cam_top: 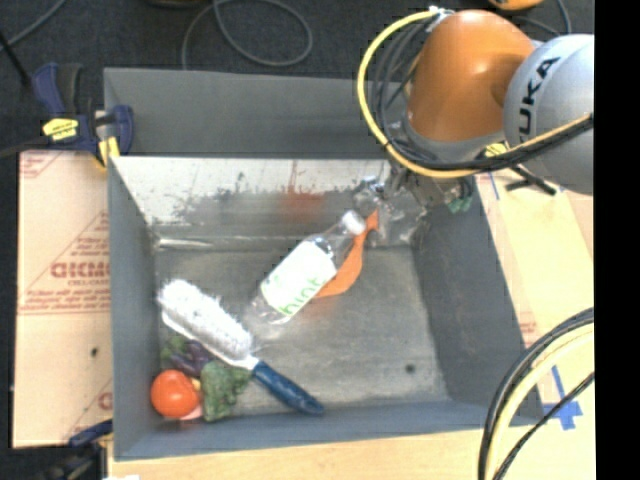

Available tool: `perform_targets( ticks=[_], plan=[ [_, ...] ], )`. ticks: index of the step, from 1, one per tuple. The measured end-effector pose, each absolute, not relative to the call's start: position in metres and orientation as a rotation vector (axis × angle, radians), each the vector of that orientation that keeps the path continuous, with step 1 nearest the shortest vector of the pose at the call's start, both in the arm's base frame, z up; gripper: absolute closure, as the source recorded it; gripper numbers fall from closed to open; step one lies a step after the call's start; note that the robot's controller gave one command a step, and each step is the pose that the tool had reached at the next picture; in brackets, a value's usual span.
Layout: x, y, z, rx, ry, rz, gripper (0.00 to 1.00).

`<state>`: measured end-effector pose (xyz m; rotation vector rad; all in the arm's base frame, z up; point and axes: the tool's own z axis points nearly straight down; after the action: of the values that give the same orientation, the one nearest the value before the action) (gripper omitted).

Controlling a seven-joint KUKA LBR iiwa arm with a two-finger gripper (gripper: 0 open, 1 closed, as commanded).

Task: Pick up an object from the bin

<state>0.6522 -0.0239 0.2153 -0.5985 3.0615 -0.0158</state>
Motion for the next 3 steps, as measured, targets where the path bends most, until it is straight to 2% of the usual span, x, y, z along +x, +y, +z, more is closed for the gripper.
perform_targets(
  ticks=[1,2,3],
  plan=[
    [0.652,-0.024,0.215,-0.598,3.062,-0.015,1.00],
    [0.647,-0.025,0.182,-0.742,3.025,-0.021,1.00],
    [0.641,-0.005,0.136,-1.068,2.929,-0.026,1.00]
  ],
)
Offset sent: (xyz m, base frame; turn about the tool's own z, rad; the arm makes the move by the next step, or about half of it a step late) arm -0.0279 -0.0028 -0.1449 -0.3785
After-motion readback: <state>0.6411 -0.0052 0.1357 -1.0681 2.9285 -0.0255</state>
